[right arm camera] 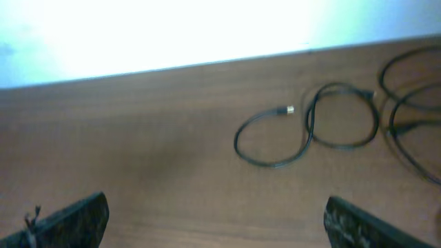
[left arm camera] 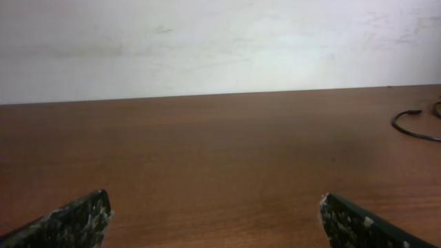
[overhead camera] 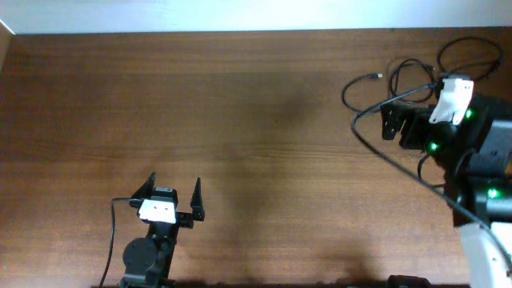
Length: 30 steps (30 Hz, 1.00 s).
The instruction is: Untangle cables
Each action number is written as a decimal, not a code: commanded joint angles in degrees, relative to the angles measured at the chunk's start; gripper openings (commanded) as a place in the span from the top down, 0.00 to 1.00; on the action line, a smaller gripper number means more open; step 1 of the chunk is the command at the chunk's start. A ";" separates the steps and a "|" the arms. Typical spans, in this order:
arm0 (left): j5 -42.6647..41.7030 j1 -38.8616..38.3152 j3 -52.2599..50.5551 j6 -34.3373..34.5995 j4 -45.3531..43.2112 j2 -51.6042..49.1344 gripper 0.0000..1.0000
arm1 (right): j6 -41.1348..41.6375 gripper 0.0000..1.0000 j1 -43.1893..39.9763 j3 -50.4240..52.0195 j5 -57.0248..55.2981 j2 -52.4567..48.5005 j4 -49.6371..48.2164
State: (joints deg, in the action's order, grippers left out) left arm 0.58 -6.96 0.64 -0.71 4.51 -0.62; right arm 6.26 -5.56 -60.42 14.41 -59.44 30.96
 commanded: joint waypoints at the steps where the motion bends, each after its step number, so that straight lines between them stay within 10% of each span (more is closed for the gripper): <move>1: -0.83 0.31 -0.13 -1.07 0.31 0.33 0.01 | 0.22 0.01 0.35 7.91 -0.07 5.62 -8.26; 14: -0.83 0.31 -0.11 -1.09 0.31 0.33 0.01 | 0.20 0.01 0.35 44.57 0.31 27.04 -52.09; 30: -0.81 0.31 -0.13 -1.09 0.33 0.33 0.01 | -0.46 0.01 0.35 60.11 -0.09 52.35 -48.98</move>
State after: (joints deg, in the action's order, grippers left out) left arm 0.56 -6.96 0.64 -0.71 4.51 -0.58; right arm 5.96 -5.56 -0.60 14.41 -9.87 -19.51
